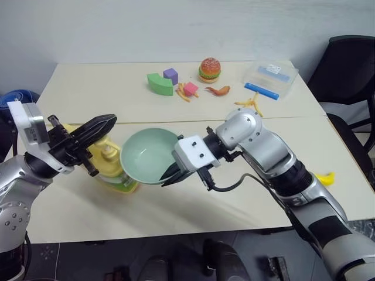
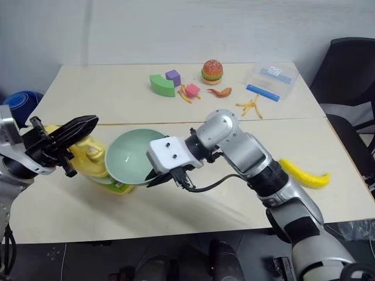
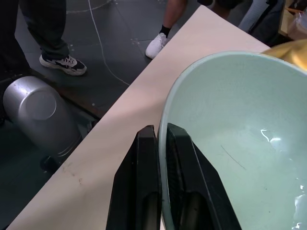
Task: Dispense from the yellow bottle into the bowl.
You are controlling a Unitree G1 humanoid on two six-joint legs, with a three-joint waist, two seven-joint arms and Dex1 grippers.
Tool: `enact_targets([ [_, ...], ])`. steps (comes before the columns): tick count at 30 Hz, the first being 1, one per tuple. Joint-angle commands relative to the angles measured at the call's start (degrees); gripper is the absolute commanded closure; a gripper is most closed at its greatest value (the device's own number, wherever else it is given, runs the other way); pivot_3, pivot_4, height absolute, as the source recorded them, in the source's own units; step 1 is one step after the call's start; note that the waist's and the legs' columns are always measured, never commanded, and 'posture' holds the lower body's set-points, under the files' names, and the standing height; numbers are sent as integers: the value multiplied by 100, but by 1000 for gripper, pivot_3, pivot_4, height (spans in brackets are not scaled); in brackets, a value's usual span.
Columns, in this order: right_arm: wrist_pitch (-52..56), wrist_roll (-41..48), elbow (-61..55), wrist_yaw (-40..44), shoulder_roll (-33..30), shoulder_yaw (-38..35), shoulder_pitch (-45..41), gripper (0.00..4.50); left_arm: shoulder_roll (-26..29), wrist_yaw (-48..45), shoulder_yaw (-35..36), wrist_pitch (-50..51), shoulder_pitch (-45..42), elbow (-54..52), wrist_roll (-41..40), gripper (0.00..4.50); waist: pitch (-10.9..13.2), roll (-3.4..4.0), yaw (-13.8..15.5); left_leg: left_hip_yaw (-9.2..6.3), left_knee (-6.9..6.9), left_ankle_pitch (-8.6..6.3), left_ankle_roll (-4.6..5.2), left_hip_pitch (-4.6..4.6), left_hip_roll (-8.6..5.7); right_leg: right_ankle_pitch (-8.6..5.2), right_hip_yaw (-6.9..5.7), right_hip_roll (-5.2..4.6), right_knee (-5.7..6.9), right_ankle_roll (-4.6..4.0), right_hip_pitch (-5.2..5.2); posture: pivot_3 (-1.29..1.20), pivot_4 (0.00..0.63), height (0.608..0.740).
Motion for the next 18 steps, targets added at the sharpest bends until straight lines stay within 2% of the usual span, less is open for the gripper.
enact_targets([
  [1, 150, 144, -102, 107, 74, -30, -163, 4500, 90, -54, -183, 125, 115, -94, 402, 4485, 0, 0, 0, 0, 0, 0, 0, 1, -1, 0, 0, -2, 0, 0, 1, 0, 150, 740],
  [8, 253, 153, -20, 171, 200, -56, -223, 4500, -35, 85, -440, 206, 508, -180, 1041, 4485, -10, 19, 1, 1, 0, 3, -4, 13, -3, 0, 5, -7, 10, -1, 5, 0, 150, 740],
  [13, 295, 191, 82, 186, 283, -101, -211, 4500, -454, 271, -504, -42, 1036, -144, 1394, 4485, -68, 112, -1, 3, -6, 2, -4, 21, -5, -1, 9, -11, 8, -1, 8, 0, 150, 740],
  [18, 394, 247, 116, 187, 221, -171, -135, 4500, -483, 287, -416, -97, 1081, -117, 1486, 4485, -79, 129, 1, 5, -6, 6, -11, 40, -4, -6, 13, -11, 11, -10, 12, 0, 150, 740],
])
